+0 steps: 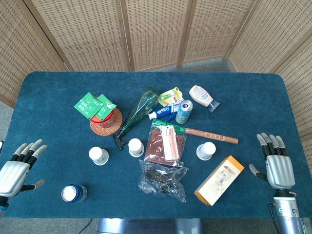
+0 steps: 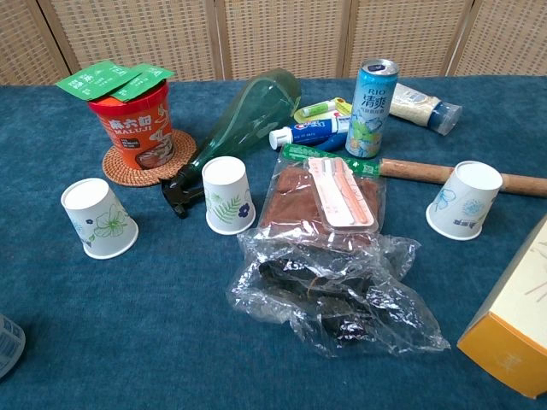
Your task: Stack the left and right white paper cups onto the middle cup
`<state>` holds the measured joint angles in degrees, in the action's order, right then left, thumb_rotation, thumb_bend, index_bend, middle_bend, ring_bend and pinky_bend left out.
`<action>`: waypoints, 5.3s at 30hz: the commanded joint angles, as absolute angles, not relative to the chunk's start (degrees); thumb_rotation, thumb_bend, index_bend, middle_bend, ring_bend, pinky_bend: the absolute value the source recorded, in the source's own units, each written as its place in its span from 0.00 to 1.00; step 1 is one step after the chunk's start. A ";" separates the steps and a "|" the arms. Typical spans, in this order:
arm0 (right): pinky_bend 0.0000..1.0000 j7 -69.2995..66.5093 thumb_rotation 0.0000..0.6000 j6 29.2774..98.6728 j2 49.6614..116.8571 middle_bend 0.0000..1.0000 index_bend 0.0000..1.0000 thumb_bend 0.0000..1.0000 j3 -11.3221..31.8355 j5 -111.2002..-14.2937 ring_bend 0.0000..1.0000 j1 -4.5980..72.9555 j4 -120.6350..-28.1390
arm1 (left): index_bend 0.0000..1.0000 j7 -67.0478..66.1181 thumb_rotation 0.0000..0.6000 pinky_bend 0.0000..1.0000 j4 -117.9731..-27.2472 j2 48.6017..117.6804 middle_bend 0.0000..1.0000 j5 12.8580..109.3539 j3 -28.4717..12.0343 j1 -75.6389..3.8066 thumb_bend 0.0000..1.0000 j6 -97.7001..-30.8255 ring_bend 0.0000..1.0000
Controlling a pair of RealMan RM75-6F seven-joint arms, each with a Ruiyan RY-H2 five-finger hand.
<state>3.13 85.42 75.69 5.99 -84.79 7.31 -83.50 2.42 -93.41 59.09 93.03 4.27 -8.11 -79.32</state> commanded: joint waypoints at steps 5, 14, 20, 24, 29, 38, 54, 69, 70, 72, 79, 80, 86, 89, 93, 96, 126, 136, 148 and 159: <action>0.08 3.19 1.00 85.33 75.71 0.00 0.02 0.25 5.93 -84.77 0.00 7.30 -83.50 | 0.03 2.58 1.00 0.05 -93.33 59.10 0.00 92.65 4.15 -8.22 0.21 -79.03 0.00; 0.08 2.64 1.00 85.83 75.31 0.00 0.02 0.25 6.40 -84.62 0.00 7.22 -83.97 | 0.03 4.30 1.00 0.05 -93.68 59.00 0.00 91.63 4.05 -9.42 0.21 -76.39 0.00; 0.11 2.42 1.00 85.65 75.24 0.00 0.02 0.25 6.00 -85.18 0.00 7.29 -83.94 | 0.03 4.84 1.00 0.05 -94.65 58.63 0.00 92.30 3.90 -9.24 0.21 -77.62 0.00; 0.14 1.67 1.00 85.34 75.57 0.00 0.04 0.25 5.80 -85.81 0.00 7.65 -83.42 | 0.03 4.86 1.00 0.05 -95.56 57.98 0.00 92.85 3.60 -9.15 0.21 -78.75 0.00; 0.16 1.45 1.00 81.77 76.07 0.00 0.06 0.25 5.78 -85.73 0.00 9.73 -83.21 | 0.04 4.85 1.00 0.05 -96.67 57.19 0.00 93.57 3.33 -8.51 0.21 -80.90 0.00; 0.20 2.25 1.00 73.58 76.83 0.00 0.07 0.24 6.51 -85.56 0.00 15.59 -84.39 | 0.04 5.87 1.00 0.05 -97.83 55.76 0.00 92.74 3.04 -8.12 0.21 -81.40 0.00; 0.20 9.20 1.00 66.49 80.16 0.00 0.07 0.24 7.50 -82.37 0.00 21.58 -86.49 | 0.04 7.36 1.00 0.05 -97.18 55.46 0.00 91.38 2.37 -8.62 0.21 -80.23 0.00; 0.28 10.62 1.00 64.03 82.73 0.05 0.09 0.24 7.30 -79.73 0.00 23.98 -83.32 | 0.04 8.97 1.00 0.05 -96.78 55.06 0.00 91.70 2.32 -8.67 0.21 -80.26 0.00; 0.30 10.28 1.00 63.97 82.72 0.06 0.09 0.25 7.17 -79.75 0.00 24.00 -83.05 | 0.04 8.94 1.00 0.05 -96.79 55.07 0.00 91.74 2.33 -8.65 0.21 -80.30 0.00; 0.34 9.08 1.00 63.96 82.87 0.08 0.10 0.25 6.88 -80.01 0.00 24.02 -82.19 | 0.04 8.87 1.00 0.05 -96.81 55.09 0.00 91.82 2.36 -8.61 0.21 -80.37 0.00; 0.42 5.38 1.00 63.93 84.64 0.15 0.18 0.29 5.99 -81.21 0.01 24.43 -77.83 | 0.04 8.18 1.00 0.05 -96.68 55.40 0.00 91.63 2.36 -8.62 0.21 -80.09 0.00; 0.43 5.16 1.00 63.85 85.00 0.17 0.20 0.31 5.87 -81.36 0.02 24.57 -77.10 | 0.04 8.06 1.00 0.05 -96.66 55.47 0.00 91.50 2.30 -8.65 0.21 -80.02 0.00; 0.48 3.93 1.00 64.61 86.68 0.27 0.30 0.37 5.64 -82.12 0.12 24.89 -74.49 | 0.04 7.69 1.00 0.05 -96.51 55.74 0.00 91.21 2.18 -8.72 0.21 -79.80 0.00; 0.50 3.38 1.00 65.47 87.39 0.33 0.33 0.38 5.44 -82.77 0.17 24.83 -73.38 | 0.04 7.63 1.00 0.05 -96.49 55.78 0.00 91.14 2.15 -8.73 0.21 -79.77 0.00; 0.52 2.55 1.00 65.90 87.84 0.35 0.34 0.39 5.21 -82.96 0.18 24.71 -72.61 | 0.04 7.62 1.00 0.05 -96.39 55.82 0.00 91.06 2.13 -8.72 0.21 -79.73 0.00; 0.52 2.31 1.00 66.39 87.75 0.36 0.34 0.39 5.05 -83.30 0.19 24.62 -72.73 | 0.04 7.65 1.00 0.05 -96.37 55.82 0.00 91.04 2.10 -8.73 0.21 -79.71 0.00; 0.53 10.45 1.00 66.37 83.22 0.37 0.36 0.37 10.45 -83.41 0.20 30.23 -92.22 | 0.04 9.29 1.00 0.05 -96.23 55.49 0.00 91.40 2.20 -8.90 0.21 -79.51 0.00; 0.53 17.26 1.00 61.98 87.13 0.37 0.35 0.36 13.76 -78.68 0.20 35.86 -96.76 | 0.04 10.34 1.00 0.05 -96.00 55.24 0.00 91.38 2.23 -8.99 0.21 -79.36 0.00; 0.53 23.04 1.00 58.77 94.83 0.37 0.35 0.35 16.77 -72.81 0.20 42.71 -94.40 | 0.04 10.99 1.00 0.05 -95.89 54.98 0.00 91.60 2.34 -8.97 0.21 -79.45 0.00; 0.53 25.56 1.00 57.67 99.82 0.37 0.35 0.36 18.48 -67.27 0.20 47.07 -89.44 | 0.04 11.52 1.00 0.05 -95.51 54.80 0.00 91.71 2.55 -9.06 0.21 -79.13 0.00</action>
